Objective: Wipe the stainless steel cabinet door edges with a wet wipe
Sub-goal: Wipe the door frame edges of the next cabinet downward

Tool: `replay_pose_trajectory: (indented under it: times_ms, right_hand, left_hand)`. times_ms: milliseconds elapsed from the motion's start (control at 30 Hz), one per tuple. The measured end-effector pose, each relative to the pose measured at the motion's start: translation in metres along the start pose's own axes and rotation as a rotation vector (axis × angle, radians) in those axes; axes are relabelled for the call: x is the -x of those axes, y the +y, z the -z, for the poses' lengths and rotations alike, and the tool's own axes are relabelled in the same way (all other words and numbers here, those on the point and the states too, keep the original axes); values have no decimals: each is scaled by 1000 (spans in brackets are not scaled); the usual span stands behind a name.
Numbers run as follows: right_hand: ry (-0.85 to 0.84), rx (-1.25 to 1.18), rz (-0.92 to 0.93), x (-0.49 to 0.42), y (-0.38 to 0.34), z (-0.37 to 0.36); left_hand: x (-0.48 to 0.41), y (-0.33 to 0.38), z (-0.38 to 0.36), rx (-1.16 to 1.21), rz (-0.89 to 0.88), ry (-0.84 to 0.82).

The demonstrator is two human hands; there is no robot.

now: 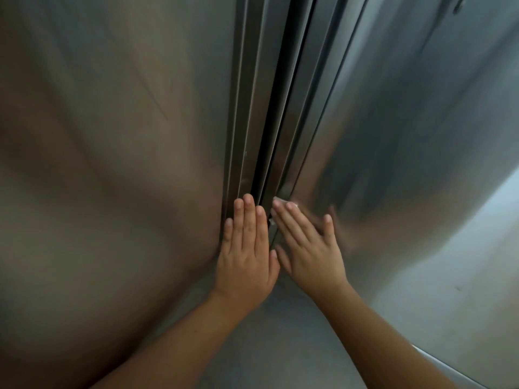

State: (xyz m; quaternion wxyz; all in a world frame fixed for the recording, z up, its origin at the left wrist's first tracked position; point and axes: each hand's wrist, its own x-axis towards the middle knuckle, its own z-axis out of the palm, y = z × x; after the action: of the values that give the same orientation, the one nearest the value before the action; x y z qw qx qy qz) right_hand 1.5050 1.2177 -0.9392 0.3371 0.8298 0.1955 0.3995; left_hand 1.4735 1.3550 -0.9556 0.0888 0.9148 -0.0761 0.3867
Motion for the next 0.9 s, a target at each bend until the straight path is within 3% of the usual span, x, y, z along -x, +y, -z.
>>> replay_pose_trajectory:
  times_ms: [200, 467, 833, 900]
  right_hand:
    - [50, 76, -52, -42, 46, 27]
    - [106, 50, -167, -99, 108, 64]
    - [128, -84, -238, -160, 162, 102]
    - [169, -224, -273, -173, 169, 110]
  left_hand:
    - [-35, 13, 25, 148, 75, 86]
    - [-72, 18, 59, 208, 49, 143]
    - [-140, 33, 105, 228, 54, 278]
    - [-149, 35, 111, 221, 61, 288]
